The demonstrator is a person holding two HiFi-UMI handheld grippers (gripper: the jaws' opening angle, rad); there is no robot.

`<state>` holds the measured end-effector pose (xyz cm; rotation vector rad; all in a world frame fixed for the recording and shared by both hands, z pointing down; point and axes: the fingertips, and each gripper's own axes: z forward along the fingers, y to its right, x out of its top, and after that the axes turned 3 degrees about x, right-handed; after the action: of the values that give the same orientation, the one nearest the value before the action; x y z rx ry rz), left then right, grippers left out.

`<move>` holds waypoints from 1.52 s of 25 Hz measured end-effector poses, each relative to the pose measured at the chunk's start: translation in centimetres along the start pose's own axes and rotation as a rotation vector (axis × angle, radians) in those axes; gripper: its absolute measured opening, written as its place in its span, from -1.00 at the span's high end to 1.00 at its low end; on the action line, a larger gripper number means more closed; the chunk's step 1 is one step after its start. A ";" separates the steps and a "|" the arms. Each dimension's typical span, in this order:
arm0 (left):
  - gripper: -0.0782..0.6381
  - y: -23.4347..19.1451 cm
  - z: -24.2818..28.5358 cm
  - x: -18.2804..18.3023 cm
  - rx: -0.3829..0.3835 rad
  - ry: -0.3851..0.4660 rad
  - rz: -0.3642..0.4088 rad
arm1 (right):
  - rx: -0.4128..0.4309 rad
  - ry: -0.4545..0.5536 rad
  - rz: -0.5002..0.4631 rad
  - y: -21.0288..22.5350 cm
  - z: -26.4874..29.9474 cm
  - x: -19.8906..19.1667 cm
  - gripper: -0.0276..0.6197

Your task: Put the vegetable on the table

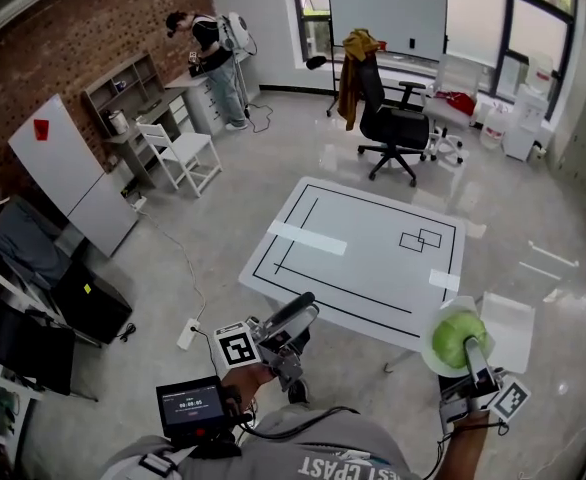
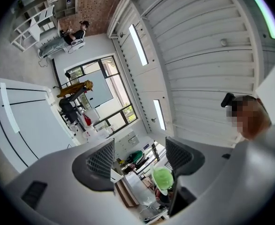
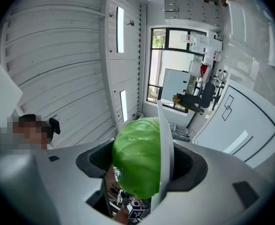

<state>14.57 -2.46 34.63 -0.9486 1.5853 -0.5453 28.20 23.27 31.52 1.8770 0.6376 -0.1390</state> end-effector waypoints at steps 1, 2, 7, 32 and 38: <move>-0.18 -0.4 0.2 0.8 -0.011 0.003 -0.004 | -0.005 0.001 -0.009 0.1 0.7 -0.1 -0.05; -0.18 -0.9 0.4 1.5 -0.020 0.005 -0.010 | -0.010 0.004 -0.017 0.1 1.4 -0.2 -0.05; -0.10 -2.8 0.6 5.3 -0.086 -0.011 -0.028 | -0.024 0.031 -0.058 0.0 5.1 -1.1 -0.05; 0.76 -11.0 -7.4 16.0 -0.166 0.086 -0.164 | -0.128 -0.036 -0.081 5.5 18.2 -7.1 -0.05; 0.76 -12.3 -10.0 17.1 -0.083 0.148 -0.131 | -0.124 -0.087 -0.037 9.2 20.8 -7.1 -0.05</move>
<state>8.04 -24.72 36.60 -1.1014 1.6966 -0.6585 30.91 -0.33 33.67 1.7305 0.6080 -0.1997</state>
